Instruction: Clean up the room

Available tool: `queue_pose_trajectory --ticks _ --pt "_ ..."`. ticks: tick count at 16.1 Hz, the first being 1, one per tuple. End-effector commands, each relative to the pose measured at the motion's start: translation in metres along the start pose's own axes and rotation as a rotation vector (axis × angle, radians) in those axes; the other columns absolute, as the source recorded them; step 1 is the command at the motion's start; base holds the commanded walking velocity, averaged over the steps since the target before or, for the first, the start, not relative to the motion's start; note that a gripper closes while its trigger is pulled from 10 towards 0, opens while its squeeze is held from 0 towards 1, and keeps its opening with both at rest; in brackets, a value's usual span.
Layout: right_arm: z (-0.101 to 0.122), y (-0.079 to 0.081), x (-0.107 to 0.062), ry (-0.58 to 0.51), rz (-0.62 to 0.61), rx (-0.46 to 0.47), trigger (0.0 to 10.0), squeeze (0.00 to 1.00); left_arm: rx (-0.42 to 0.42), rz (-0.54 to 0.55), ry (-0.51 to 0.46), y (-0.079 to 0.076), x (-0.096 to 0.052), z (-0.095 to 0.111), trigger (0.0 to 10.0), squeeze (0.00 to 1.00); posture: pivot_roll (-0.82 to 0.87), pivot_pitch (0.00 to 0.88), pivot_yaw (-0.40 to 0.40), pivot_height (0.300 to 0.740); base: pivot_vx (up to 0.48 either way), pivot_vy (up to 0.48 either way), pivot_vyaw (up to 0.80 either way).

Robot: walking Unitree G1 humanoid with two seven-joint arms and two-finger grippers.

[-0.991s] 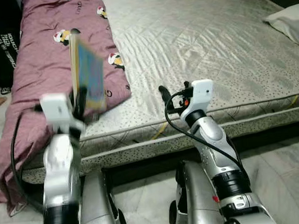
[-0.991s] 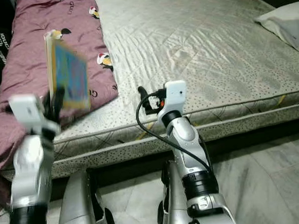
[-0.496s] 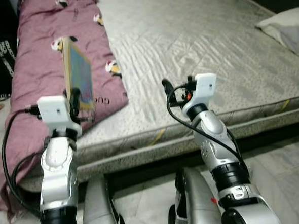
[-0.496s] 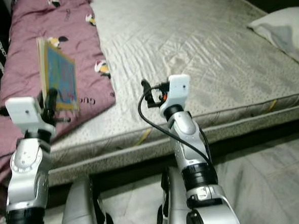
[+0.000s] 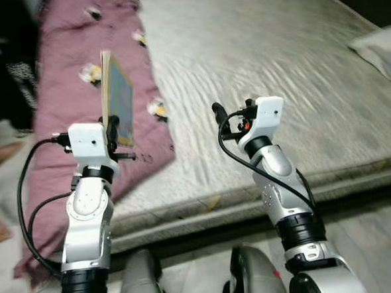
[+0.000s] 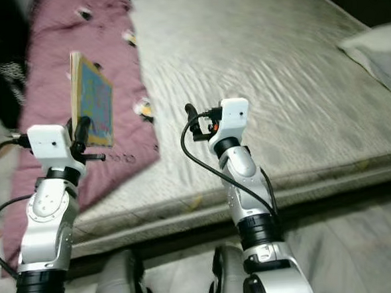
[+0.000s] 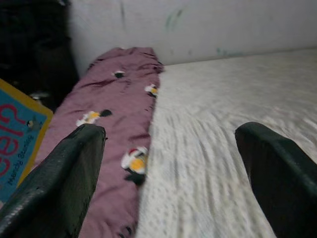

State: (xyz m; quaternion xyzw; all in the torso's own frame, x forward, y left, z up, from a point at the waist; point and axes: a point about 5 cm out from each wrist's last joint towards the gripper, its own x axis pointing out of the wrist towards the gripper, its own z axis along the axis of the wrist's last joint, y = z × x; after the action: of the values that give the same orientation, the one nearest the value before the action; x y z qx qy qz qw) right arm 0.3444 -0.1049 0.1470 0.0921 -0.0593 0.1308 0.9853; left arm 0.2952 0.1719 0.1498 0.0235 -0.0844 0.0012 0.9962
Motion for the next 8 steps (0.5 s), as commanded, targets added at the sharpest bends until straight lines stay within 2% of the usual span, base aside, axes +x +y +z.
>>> queue_pose_trajectory --ticks 1,2,5,6,8 --pt "0.001 -0.001 0.001 -0.006 -0.011 -0.001 10.0 0.0 -0.016 -0.001 -0.028 0.0 0.0 0.006 10.0 0.0 0.04 0.0 -0.027 0.723 0.0 0.0 0.0" --pt "0.002 -0.002 0.001 -0.008 -0.017 -0.003 10.0 0.0 -0.057 -0.036 -0.003 -0.001 -0.001 0.003 10.0 0.0 0.04 0.0 -0.027 0.732 0.0 0.0 0.0" --pt "0.004 -0.009 0.003 -0.012 -0.044 -0.012 10.0 0.0 -0.007 -0.025 0.054 0.0 -0.001 -0.005 10.0 0.0 0.03 0.0 -0.024 0.74 0.0 0.0 0.0" --pt "0.003 -0.011 0.002 -0.012 -0.05 -0.016 10.0 0.0 0.016 -0.014 0.053 0.0 -0.001 -0.005 10.0 0.0 0.03 0.0 -0.025 0.74 0.0 0.0 0.0" --pt "-0.002 -0.015 -0.002 0.006 -0.076 -0.017 10.0 0.0 -0.034 -0.015 0.008 -0.005 -0.001 0.001 10.0 0.0 0.03 0.0 -0.025 0.74 0.0 0.0 0.0"
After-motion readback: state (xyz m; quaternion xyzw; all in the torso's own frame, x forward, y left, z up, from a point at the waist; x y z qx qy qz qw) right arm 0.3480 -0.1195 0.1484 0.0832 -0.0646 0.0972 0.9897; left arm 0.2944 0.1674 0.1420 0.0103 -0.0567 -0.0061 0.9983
